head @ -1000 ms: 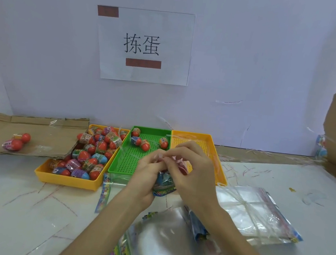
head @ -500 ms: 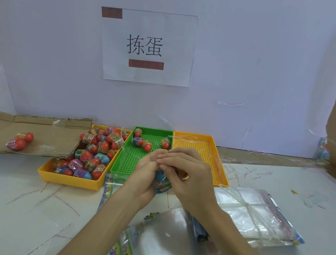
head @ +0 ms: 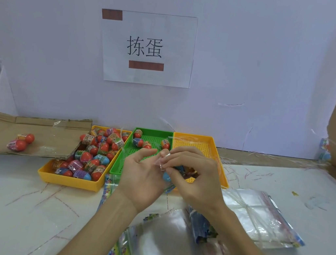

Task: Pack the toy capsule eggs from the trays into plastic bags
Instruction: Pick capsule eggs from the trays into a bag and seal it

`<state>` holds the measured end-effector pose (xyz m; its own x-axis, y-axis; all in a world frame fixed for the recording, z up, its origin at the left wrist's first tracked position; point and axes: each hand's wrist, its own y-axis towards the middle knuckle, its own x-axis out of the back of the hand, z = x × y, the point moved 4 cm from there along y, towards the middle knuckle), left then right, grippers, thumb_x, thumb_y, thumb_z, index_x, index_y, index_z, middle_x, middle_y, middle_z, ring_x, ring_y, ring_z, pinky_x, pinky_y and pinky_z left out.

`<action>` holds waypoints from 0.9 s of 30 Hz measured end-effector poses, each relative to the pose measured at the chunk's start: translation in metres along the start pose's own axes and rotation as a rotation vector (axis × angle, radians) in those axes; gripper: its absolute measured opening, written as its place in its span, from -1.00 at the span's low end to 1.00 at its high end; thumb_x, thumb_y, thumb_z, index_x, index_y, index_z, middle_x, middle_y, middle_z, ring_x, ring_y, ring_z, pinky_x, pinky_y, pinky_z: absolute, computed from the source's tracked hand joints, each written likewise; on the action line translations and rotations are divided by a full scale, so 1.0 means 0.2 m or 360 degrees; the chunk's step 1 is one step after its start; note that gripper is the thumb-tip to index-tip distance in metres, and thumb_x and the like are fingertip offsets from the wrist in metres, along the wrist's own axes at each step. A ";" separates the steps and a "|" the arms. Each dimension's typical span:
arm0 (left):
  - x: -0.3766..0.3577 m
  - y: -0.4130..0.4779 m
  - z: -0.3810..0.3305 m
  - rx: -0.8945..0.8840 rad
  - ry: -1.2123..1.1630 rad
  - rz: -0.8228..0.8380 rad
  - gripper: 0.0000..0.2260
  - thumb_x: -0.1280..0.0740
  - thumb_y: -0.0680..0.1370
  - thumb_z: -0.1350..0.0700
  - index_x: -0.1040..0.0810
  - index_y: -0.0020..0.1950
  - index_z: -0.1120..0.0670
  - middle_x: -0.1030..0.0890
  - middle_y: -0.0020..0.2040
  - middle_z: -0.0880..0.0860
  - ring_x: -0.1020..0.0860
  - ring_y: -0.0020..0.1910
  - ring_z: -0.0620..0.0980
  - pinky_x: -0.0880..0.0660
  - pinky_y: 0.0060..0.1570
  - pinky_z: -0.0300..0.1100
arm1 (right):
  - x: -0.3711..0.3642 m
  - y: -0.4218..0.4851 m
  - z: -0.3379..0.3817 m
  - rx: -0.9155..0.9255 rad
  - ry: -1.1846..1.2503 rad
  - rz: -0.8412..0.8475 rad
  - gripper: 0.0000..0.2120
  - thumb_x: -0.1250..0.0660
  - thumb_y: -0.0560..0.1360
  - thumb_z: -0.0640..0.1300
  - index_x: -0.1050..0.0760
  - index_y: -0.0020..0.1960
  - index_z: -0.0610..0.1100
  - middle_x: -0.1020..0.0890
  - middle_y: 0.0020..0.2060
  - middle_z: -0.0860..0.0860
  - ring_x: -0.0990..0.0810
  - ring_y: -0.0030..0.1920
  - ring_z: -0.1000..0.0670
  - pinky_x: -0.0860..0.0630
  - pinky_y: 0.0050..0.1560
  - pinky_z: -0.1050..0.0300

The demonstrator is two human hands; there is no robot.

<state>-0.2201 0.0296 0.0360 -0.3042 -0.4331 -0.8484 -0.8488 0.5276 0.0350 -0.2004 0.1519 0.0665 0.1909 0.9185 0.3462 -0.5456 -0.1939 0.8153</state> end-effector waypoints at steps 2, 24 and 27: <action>-0.01 0.00 0.00 0.0004 0.0036 0.0032 -0.49 -0.37 0.44 0.16 -0.22 0.31 0.09 -0.38 -0.03 0.10 -0.41 -0.06 0.04 -0.48 -0.01 -0.13 | 0.02 0.01 -0.01 -0.0039 0.0054 0.0014 -0.86 -0.47 0.37 -0.38 -0.72 -0.18 -0.18 -0.75 -0.16 0.06 -0.65 0.07 0.07 -0.58 0.13 0.03; -0.01 0.01 -0.05 -0.0322 0.0042 -0.0153 -0.79 -0.33 0.45 0.24 -0.56 0.08 0.10 -0.65 -0.12 0.14 -0.65 -0.19 0.06 -0.60 -0.14 -0.10 | 0.00 -0.01 -0.07 -0.0112 -0.0115 -0.0056 -0.83 -0.51 0.45 -0.25 -0.72 0.01 -0.07 -0.66 0.19 0.07 -0.52 0.33 0.03 -0.47 0.31 -0.05; -0.01 0.02 -0.04 -0.0345 0.0055 -0.0187 -0.86 -0.33 0.52 0.18 -0.57 0.07 0.09 -0.65 -0.10 0.14 -0.65 -0.12 0.08 -0.55 -0.02 -0.07 | -0.01 -0.01 -0.06 -0.0068 -0.0261 -0.0011 -0.77 -0.45 0.50 -0.28 -0.71 0.10 -0.05 -0.63 0.28 0.05 -0.45 0.44 -0.01 -0.41 0.39 -0.13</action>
<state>-0.2258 0.0258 0.0430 -0.2095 -0.5087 -0.8350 -0.9510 0.3045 0.0531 -0.2097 0.1538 0.0579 0.3235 0.8504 0.4148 -0.5772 -0.1700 0.7987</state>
